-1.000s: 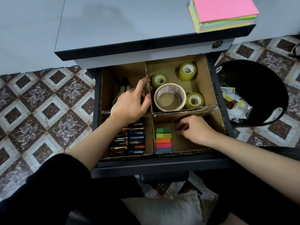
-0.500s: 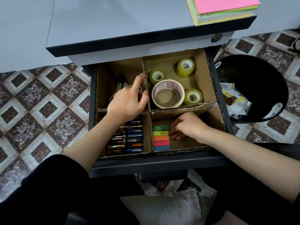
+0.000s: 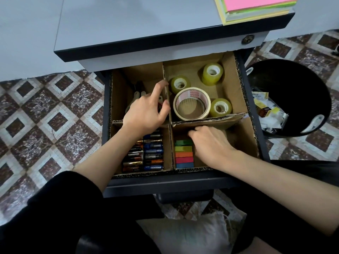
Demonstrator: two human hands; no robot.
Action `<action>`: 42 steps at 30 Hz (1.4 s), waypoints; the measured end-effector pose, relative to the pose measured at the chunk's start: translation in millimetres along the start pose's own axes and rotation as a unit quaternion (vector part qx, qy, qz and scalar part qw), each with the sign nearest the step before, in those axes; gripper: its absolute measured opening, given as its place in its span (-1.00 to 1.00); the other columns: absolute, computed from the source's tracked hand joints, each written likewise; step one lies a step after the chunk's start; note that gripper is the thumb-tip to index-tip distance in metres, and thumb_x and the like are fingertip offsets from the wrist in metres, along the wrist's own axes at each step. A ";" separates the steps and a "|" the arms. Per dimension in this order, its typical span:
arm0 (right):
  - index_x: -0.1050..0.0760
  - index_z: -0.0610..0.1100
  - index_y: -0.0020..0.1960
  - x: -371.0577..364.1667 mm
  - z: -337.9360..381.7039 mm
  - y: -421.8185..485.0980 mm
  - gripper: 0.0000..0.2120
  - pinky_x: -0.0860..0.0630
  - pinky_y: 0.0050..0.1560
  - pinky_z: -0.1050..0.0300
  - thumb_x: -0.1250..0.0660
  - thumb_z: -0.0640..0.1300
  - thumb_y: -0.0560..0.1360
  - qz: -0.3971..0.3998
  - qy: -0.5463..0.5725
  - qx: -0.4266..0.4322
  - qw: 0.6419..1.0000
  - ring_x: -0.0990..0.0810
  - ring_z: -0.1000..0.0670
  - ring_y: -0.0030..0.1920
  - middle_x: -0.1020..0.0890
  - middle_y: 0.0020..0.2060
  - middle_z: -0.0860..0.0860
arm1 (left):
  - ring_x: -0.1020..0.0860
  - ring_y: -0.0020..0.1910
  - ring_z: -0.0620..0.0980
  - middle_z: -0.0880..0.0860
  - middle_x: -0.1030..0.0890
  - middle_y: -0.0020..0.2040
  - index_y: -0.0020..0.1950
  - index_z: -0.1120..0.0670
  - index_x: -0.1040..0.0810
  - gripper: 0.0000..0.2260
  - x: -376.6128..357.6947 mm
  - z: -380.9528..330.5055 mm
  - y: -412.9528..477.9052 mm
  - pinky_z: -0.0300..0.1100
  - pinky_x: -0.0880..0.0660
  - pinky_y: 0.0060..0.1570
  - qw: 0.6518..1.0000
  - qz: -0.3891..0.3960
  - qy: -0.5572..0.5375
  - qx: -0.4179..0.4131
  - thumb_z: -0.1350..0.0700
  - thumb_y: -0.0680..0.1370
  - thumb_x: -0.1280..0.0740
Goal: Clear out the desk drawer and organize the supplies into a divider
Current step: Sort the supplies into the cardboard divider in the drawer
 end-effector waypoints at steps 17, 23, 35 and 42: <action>-0.53 -0.22 0.19 -9.0 3.0 3.2 -0.68 -0.50 0.12 0.00 -0.26 -0.35 0.45 0.044 0.167 0.014 0.985 -0.55 -0.15 0.09 -0.61 0.06 -0.15 | -0.41 -0.50 -0.13 -0.09 -0.38 -0.49 0.44 0.08 -0.20 -0.55 0.6 -0.6 0.3 -0.24 -0.30 -0.45 1.000 -0.001 -0.005 -0.002 0.00 0.57 -0.07; -0.51 -0.23 0.14 -14.7 -31.0 -4.5 -0.74 -0.48 -0.06 0.14 -0.29 -0.29 0.45 0.018 0.235 -0.200 0.951 -0.54 -0.10 -0.03 -0.58 0.01 -0.13 | -0.38 -0.52 -0.16 -0.10 -0.36 -0.50 0.45 0.10 -0.19 -0.57 0.0 0.5 0.0 -0.29 -0.21 -0.48 1.000 -0.001 -0.005 0.002 0.03 0.60 -0.10; -0.55 -0.12 0.18 -31.0 -41.3 -0.7 -0.72 -0.52 0.04 0.14 -0.23 -0.31 0.52 0.044 0.401 -0.262 0.877 -0.55 -0.08 0.05 -0.61 0.02 -0.09 | -0.36 -0.53 -0.17 -0.11 -0.34 -0.51 0.44 0.09 -0.22 -0.58 0.2 0.0 0.1 -0.28 -0.24 -0.48 1.000 -0.005 -0.010 0.001 0.04 0.59 -0.12; -0.56 -0.14 0.18 -31.8 -40.1 0.4 -0.72 -0.50 0.16 0.09 -0.23 -0.30 0.52 0.055 0.376 -0.254 0.889 -0.53 -0.06 0.13 -0.60 0.09 -0.08 | -0.37 -0.52 -0.18 -0.11 -0.35 -0.50 0.44 0.09 -0.22 -0.57 0.6 -0.3 -0.3 -0.29 -0.26 -0.47 1.000 -0.006 -0.012 -0.001 0.02 0.58 -0.10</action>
Point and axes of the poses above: each hand's wrist, its own y-axis towards the middle knuckle, its own x-axis out of the back of the hand, z = x × y, the point moved 6 cm from there along y, towards the middle knuckle
